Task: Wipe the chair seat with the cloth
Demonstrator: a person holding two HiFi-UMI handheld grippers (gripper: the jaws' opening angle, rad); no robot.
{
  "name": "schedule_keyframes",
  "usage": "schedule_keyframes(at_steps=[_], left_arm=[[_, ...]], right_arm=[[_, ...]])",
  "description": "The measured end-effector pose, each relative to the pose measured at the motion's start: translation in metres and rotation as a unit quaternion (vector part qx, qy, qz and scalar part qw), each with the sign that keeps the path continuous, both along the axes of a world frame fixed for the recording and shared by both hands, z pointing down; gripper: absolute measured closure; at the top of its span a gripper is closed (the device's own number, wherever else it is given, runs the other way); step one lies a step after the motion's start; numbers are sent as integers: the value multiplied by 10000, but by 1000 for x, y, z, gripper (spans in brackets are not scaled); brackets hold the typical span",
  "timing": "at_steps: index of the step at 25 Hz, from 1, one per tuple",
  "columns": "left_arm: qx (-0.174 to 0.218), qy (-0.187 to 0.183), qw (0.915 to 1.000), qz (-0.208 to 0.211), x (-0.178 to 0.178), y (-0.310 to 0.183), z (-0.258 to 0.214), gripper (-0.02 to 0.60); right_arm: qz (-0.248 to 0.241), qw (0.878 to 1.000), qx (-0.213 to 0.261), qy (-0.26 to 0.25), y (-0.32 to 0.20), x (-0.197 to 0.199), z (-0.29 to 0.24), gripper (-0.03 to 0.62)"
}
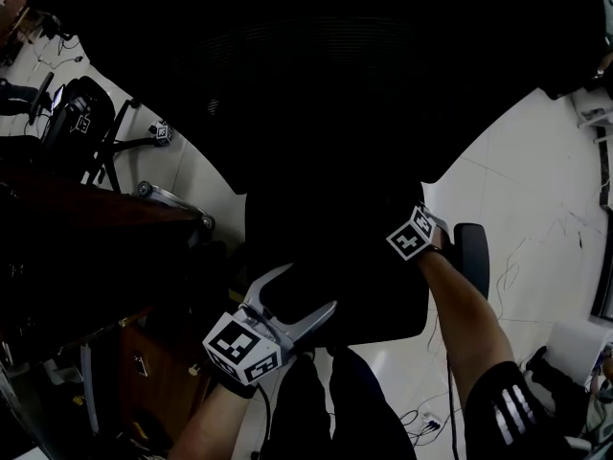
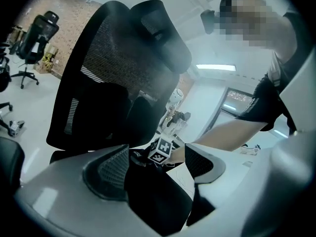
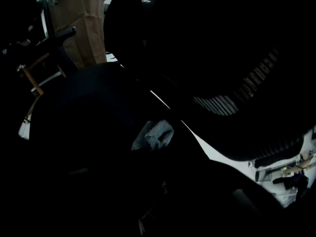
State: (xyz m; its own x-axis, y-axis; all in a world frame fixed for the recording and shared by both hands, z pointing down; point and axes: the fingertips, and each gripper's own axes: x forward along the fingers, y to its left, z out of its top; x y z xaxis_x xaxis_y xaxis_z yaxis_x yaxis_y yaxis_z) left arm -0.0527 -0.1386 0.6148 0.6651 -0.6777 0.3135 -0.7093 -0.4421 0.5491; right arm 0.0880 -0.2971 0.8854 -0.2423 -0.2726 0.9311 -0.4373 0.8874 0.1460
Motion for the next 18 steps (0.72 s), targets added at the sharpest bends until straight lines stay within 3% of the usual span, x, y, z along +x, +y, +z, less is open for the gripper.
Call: schedule_keyframes(at_steps=[4, 7, 10, 15, 18], left_arm=[[10, 7, 10000, 55, 5, 3, -3, 202], [57, -22, 10000, 1, -4, 9, -8, 202], [65, -99, 9998, -143, -24, 19, -10, 202], [14, -248, 9987, -455, -61, 40, -14, 202], [-12, -349, 9978, -565, -77, 54, -13, 202]], right_arm=[[332, 9993, 90, 160, -4, 21, -4, 548], [640, 9971, 73, -415, -5, -1, -18, 548], [680, 9911, -132, -1139, 10, -61, -35, 548], [-224, 9817, -506, -1821, 69, -194, -49, 548], [-697, 9751, -722, -1977, 107, -254, -46, 548]])
